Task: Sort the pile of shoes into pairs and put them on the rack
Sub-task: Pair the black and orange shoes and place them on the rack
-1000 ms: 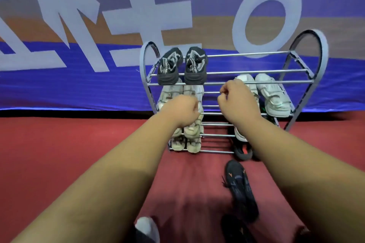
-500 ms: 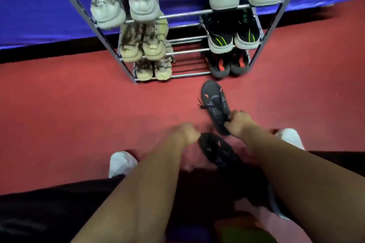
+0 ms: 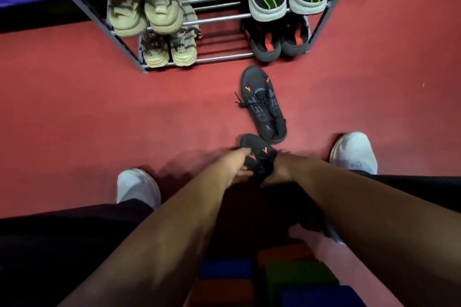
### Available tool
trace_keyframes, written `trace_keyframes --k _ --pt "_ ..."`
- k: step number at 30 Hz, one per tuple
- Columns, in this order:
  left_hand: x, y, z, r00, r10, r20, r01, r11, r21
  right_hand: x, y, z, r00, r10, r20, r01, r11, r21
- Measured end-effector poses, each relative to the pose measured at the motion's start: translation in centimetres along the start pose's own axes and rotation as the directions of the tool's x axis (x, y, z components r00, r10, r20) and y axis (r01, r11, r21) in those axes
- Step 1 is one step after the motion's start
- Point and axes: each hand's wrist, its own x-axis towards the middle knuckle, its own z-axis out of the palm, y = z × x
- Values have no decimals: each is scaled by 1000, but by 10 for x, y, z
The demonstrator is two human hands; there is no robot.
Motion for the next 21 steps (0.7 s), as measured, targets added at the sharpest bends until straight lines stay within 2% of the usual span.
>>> trace_keyframes --k 1,4,6,10,12,13,15,17,19,21 --pt "3 2 -4 1000 18 9 -18 1000 25 -1 -2 3 1000 16 -22 -16 1000 -9" --pt "-3 16 -15 999 47 27 -51 980 192 -1 -3 9 995 70 -78 -61 992 109" --pt "-5 28 -25 992 123 32 -127 971 202 -1 -1 4 990 55 -131 -25 975 219" --pt "-1 57 -43 952 307 -8 -307 949 -77 0 6 -29 930 -19 -368 178 898 402" --pt "0 75 -41 937 343 -62 -347 909 -230 1 10 -52 877 0 -481 260 842 474" --pt "0 84 -37 933 344 -102 -359 898 -255 2 14 -63 855 38 -517 265 825 500" --pt "-1 94 -20 920 359 -154 -381 913 -146 9 27 -79 830 152 -537 219 796 564" --pt "8 93 -3 899 411 -151 -403 912 77 20 46 -88 799 262 -542 181 754 631" --pt "20 84 12 891 444 -93 -398 864 309 22 63 -94 779 342 -525 137 724 676" --pt "25 76 24 891 451 -45 -381 801 462 20 72 -98 785 378 -490 92 711 697"
